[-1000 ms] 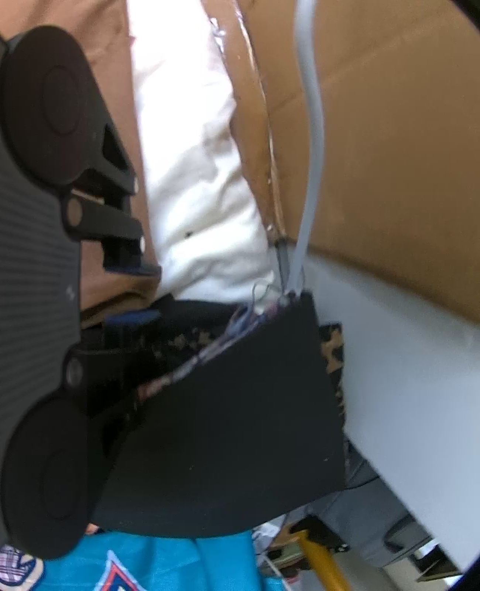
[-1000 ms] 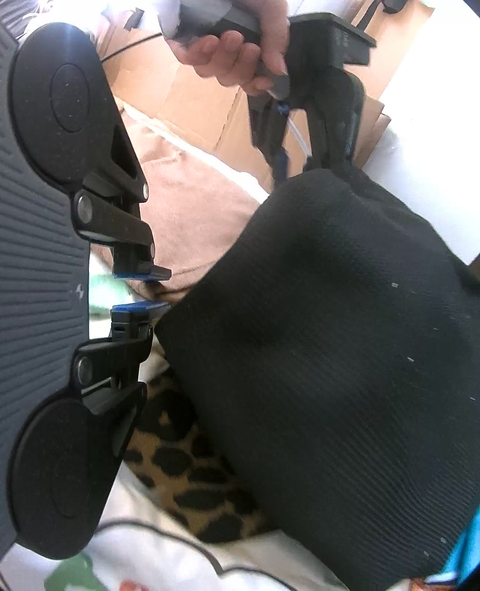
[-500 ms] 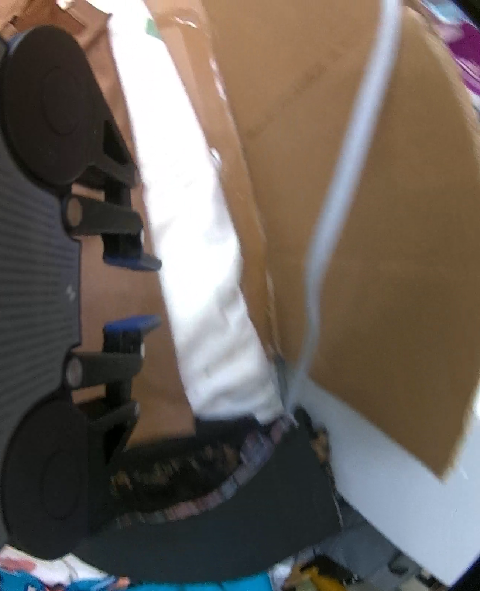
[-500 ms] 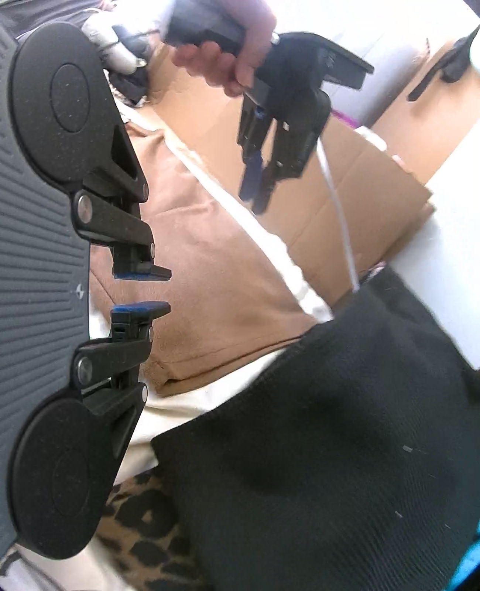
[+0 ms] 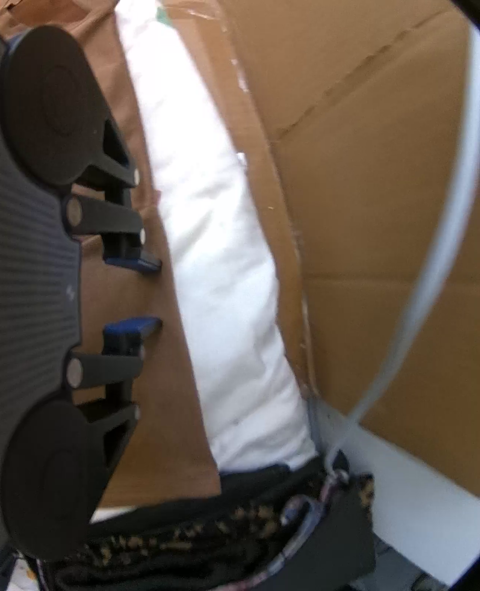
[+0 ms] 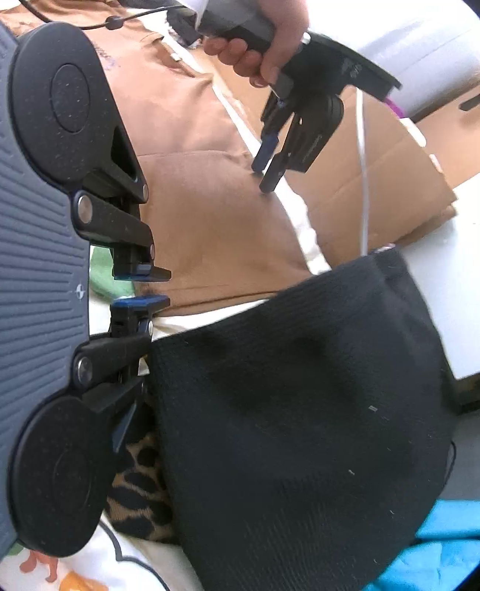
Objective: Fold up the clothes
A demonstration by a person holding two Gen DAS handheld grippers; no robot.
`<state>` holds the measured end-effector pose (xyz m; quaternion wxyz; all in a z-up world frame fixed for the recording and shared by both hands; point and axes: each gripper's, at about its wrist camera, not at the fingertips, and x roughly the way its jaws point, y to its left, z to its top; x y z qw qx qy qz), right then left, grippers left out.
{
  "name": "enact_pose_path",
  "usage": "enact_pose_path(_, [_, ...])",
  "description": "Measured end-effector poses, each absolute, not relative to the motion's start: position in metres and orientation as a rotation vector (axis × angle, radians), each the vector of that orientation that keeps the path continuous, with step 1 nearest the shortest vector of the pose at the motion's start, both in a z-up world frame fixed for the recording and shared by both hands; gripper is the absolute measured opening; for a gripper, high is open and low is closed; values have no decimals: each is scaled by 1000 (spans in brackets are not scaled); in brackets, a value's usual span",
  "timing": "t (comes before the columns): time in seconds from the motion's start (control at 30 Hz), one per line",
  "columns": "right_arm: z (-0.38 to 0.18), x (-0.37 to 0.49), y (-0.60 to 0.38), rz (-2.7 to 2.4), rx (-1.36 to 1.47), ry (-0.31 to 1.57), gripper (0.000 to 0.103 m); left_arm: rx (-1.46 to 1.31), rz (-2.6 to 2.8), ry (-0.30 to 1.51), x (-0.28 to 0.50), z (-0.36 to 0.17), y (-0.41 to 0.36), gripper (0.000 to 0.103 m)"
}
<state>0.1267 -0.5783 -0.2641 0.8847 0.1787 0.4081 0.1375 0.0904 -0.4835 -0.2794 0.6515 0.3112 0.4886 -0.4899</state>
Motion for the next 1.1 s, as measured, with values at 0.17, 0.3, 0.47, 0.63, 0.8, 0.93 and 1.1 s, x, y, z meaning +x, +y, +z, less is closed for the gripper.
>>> enact_pose_path(0.17, [-253, 122, -577, 299, 419, 828, 23, 638, -1095, 1089, 95, -249, -467, 56])
enact_pose_path(0.3, [-244, 122, -566, 315, 418, 805, 47, 608, -1080, 1074, 105, -225, -443, 64])
enact_pose_path(0.47, [-232, 116, -560, 350, 393, 791, 47, 557, -1071, 1056, 121, -194, -406, 73])
enact_pose_path(0.63, [-220, 100, -563, 367, 370, 792, 54, 515, -1024, 1035, 138, -160, -347, 84])
enact_pose_path(0.8, [-209, 95, -557, 393, 330, 795, 58, 483, -987, 998, 148, -131, -281, 89])
enact_pose_path(0.93, [-195, 96, -554, 377, 329, 822, 61, 475, -921, 971, 157, -115, -230, 89])
enact_pose_path(1.1, [-158, 102, -543, 382, 329, 870, 71, 454, -852, 992, 161, -98, -179, 89])
